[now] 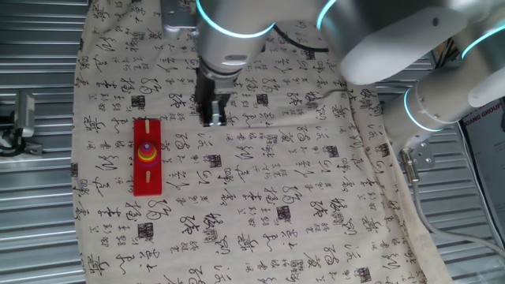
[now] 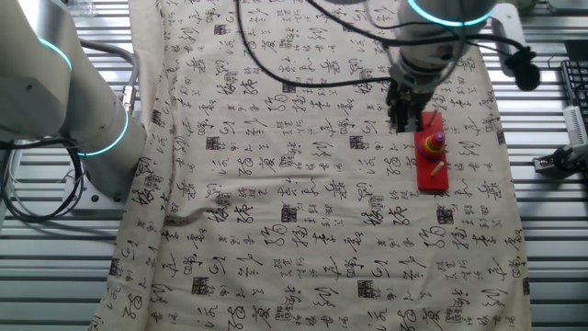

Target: Take out one Hanoi block and throw it aside

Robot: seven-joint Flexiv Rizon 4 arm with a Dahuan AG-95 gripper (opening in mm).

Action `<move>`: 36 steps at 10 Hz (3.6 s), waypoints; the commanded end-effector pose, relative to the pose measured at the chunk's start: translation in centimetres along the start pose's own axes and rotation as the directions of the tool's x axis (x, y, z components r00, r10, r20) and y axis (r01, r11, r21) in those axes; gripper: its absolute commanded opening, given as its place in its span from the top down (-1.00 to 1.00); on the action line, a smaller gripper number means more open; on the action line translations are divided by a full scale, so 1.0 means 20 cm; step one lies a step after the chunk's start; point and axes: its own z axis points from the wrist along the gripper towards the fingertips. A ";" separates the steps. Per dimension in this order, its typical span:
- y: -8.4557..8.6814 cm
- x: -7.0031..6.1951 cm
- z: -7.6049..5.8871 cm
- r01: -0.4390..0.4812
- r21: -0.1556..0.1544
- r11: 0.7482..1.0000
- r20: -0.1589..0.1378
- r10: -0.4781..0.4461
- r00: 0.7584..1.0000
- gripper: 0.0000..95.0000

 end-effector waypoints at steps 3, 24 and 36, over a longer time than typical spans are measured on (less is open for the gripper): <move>0.02 -0.06 0.01 -0.005 -0.002 1.000 -0.003 0.005 1.000 1.00; 0.07 -0.28 0.12 0.009 -0.002 1.000 0.025 -0.009 1.000 0.60; 0.08 -0.40 0.20 0.002 -0.006 1.000 0.046 -0.001 0.999 0.60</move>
